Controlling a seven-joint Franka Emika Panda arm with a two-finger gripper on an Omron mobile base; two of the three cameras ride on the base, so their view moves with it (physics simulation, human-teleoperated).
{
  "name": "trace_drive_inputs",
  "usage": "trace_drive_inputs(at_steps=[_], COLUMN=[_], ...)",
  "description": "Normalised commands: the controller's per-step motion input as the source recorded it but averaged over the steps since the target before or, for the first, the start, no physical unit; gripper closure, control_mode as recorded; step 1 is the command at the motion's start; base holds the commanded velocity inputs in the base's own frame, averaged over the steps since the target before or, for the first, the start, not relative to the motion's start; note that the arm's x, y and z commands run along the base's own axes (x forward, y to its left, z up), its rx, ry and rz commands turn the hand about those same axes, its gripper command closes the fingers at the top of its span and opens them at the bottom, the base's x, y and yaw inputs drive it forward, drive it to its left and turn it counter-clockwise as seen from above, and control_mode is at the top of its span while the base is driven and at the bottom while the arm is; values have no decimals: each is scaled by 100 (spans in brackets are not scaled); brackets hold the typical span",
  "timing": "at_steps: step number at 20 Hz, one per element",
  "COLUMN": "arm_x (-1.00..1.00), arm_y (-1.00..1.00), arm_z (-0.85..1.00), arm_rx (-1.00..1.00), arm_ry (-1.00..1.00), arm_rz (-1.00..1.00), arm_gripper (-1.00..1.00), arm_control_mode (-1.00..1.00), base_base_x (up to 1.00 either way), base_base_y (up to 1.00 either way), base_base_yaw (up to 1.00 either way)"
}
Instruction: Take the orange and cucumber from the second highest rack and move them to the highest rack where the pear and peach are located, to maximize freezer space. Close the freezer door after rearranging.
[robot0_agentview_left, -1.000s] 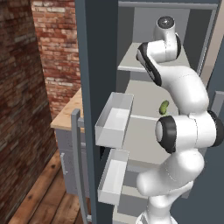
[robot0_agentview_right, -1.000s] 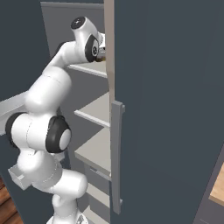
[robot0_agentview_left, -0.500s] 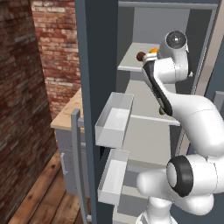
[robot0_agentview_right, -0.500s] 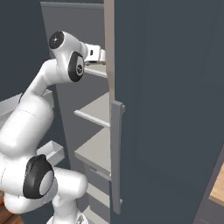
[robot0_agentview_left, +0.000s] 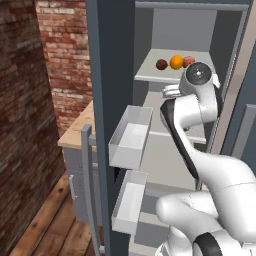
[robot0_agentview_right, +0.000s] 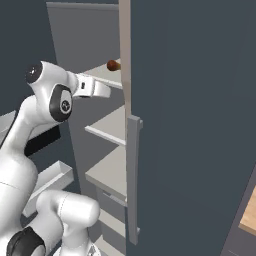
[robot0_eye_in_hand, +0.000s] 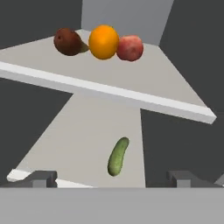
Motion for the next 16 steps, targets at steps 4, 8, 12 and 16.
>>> trace_drive_inputs(at_steps=[4, 8, 12, 16], arm_x=[-53, -35, -7, 0], arm_y=[7, 0, 0, -8], arm_z=[-51, -58, -55, -55], arm_rx=[0, 0, 0, 0], arm_ry=[28, 28, 7, 0], arm_rz=[-15, -17, -3, -1], arm_gripper=[-100, -100, -100, -100], arm_control_mode=[-100, -100, -100, -100], base_base_x=[0, 0, 0, 0], base_base_y=[0, 0, 0, 0], base_base_yaw=[0, 0, 0, 0])
